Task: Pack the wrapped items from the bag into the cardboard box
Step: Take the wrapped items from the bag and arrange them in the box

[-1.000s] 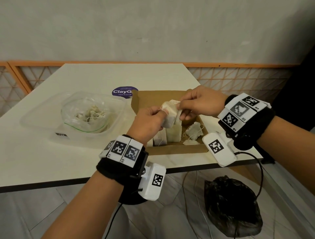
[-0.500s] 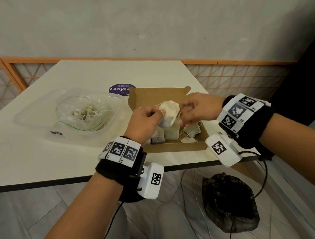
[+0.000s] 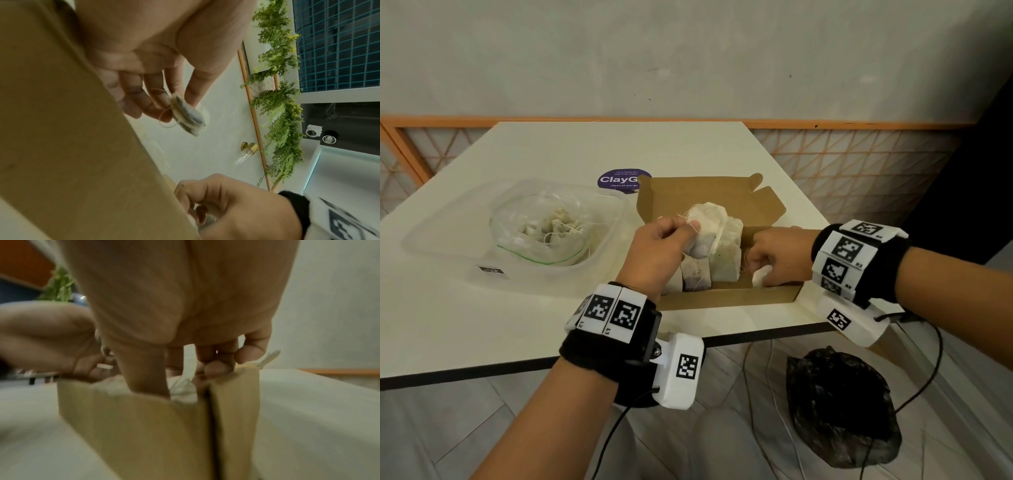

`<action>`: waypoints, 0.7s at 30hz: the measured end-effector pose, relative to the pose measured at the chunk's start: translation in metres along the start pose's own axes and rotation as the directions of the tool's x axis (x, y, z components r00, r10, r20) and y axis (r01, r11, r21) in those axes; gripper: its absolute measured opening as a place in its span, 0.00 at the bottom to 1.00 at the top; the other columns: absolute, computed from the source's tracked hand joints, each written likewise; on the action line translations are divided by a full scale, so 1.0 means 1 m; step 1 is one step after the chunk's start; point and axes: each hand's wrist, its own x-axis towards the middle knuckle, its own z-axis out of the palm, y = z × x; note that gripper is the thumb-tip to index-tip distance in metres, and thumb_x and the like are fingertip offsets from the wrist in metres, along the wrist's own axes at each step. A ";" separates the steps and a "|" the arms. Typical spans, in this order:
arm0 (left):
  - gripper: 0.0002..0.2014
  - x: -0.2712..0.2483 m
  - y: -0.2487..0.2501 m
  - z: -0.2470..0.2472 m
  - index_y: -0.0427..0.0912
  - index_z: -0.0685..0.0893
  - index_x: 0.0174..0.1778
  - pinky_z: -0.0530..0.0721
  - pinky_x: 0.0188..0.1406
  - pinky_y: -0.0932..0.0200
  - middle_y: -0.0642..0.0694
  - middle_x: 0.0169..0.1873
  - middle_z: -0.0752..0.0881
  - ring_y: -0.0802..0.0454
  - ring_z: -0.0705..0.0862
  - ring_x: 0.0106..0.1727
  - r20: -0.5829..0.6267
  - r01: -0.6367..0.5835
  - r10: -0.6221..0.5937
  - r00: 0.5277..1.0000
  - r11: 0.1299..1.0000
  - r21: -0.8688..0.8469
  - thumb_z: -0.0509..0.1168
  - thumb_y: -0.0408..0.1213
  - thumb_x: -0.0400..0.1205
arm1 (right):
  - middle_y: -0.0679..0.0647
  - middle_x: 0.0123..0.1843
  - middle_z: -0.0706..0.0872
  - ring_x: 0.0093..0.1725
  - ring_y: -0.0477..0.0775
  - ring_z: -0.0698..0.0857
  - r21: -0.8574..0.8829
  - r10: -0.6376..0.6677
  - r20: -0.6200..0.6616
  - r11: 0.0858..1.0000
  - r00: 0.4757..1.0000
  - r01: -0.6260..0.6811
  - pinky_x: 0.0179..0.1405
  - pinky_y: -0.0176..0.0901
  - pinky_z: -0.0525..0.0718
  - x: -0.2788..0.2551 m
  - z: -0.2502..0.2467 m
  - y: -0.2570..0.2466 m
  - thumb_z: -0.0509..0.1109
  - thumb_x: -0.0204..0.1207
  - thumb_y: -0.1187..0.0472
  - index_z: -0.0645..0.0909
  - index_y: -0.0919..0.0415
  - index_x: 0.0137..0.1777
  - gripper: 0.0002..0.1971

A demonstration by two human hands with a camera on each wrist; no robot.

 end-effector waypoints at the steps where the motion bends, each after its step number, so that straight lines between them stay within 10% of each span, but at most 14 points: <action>1: 0.15 0.000 0.000 0.000 0.47 0.81 0.26 0.82 0.61 0.44 0.44 0.42 0.82 0.51 0.80 0.46 0.007 0.004 -0.004 1.000 1.000 -0.011 0.66 0.38 0.81 | 0.44 0.42 0.79 0.45 0.49 0.78 0.102 0.011 -0.013 0.995 1.000 -0.009 0.47 0.44 0.77 -0.001 -0.004 0.003 0.72 0.73 0.53 0.81 0.50 0.44 0.04; 6: 0.15 -0.003 0.000 0.003 0.46 0.81 0.27 0.82 0.59 0.49 0.50 0.38 0.82 0.52 0.80 0.46 0.057 0.023 -0.021 0.998 0.999 -0.047 0.66 0.36 0.81 | 0.44 0.30 0.85 0.28 0.38 0.80 0.549 0.104 -0.174 0.836 0.979 0.009 0.38 0.34 0.76 -0.003 -0.026 0.019 0.74 0.72 0.55 0.88 0.53 0.42 0.03; 13: 0.15 -0.009 0.004 0.011 0.49 0.85 0.26 0.80 0.66 0.40 0.45 0.41 0.85 0.46 0.82 0.50 0.080 -0.019 0.017 0.997 1.000 0.021 0.67 0.37 0.80 | 0.55 0.34 0.85 0.32 0.47 0.80 0.717 0.115 -0.187 0.695 0.976 0.055 0.37 0.37 0.80 0.007 -0.045 0.008 0.70 0.76 0.59 0.87 0.57 0.40 0.06; 17: 0.11 -0.008 0.004 0.012 0.45 0.84 0.31 0.82 0.53 0.50 0.44 0.36 0.83 0.50 0.81 0.43 0.040 -0.091 0.088 0.995 0.993 0.078 0.66 0.35 0.80 | 0.53 0.33 0.86 0.28 0.43 0.83 0.813 0.066 -0.151 0.576 0.986 0.086 0.29 0.32 0.83 0.002 -0.051 -0.009 0.65 0.80 0.60 0.85 0.60 0.43 0.09; 21: 0.08 -0.008 0.002 0.013 0.42 0.85 0.35 0.77 0.39 0.64 0.48 0.32 0.82 0.57 0.78 0.35 -0.019 -0.149 0.153 0.988 0.980 0.132 0.66 0.35 0.80 | 0.49 0.35 0.88 0.35 0.47 0.85 0.715 0.066 -0.192 0.693 0.979 0.093 0.44 0.38 0.86 -0.004 -0.054 -0.020 0.71 0.73 0.49 0.87 0.62 0.49 0.16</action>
